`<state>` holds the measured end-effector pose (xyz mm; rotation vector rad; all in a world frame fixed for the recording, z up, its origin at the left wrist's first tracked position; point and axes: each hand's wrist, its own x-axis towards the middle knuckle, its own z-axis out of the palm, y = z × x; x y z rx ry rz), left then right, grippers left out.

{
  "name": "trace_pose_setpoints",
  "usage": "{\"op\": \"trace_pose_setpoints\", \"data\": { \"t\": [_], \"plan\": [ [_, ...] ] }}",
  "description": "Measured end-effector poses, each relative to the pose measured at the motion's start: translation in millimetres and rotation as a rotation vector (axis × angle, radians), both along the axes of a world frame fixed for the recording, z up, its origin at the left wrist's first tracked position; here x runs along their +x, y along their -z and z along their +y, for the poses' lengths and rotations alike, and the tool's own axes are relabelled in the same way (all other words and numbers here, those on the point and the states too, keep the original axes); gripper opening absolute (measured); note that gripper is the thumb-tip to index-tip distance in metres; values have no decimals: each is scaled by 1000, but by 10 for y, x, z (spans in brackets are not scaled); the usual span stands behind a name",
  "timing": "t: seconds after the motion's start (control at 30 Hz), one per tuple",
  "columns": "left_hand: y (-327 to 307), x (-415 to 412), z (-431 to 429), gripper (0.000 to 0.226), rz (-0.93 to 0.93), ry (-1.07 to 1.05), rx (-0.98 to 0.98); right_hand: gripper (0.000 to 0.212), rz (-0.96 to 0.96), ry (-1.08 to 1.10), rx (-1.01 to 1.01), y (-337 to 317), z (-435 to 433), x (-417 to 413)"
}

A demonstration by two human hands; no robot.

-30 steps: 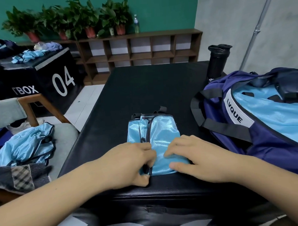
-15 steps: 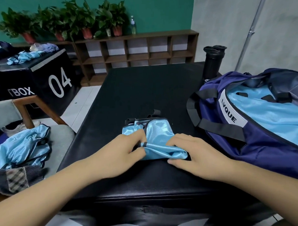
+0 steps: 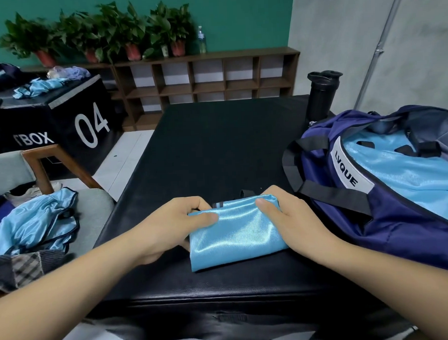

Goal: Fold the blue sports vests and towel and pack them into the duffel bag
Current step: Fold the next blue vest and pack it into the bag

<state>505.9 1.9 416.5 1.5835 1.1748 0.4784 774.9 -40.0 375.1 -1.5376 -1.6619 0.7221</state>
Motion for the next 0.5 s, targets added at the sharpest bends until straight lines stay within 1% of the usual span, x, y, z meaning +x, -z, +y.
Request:
{"op": "trace_pose_setpoints", "data": {
  "t": [0.1,0.13,0.27,0.33,0.4,0.47,0.5],
  "plan": [
    [61,-31,58,39,75,-26,20,46,-60,54,-22,-4,90,-31],
    [64,-34,70,43,119,-27,38,49,-107,65,-30,-11,124,-37],
    [64,-73,132,45,297,-25,186,48,-396,124,-77,-50,205,-31],
    [63,-94,159,46,349,-16,238,39,-507,145,-41,-63,205,-17],
    [61,-116,186,48,375,-15,241,24,-590,135,66,-68,208,-18],
    [54,-135,212,49,403,-15,228,9,-595,92,248,-106,231,-32],
    [54,-145,225,50,418,-14,227,5,-566,58,333,-151,252,-39]
  ]
}}
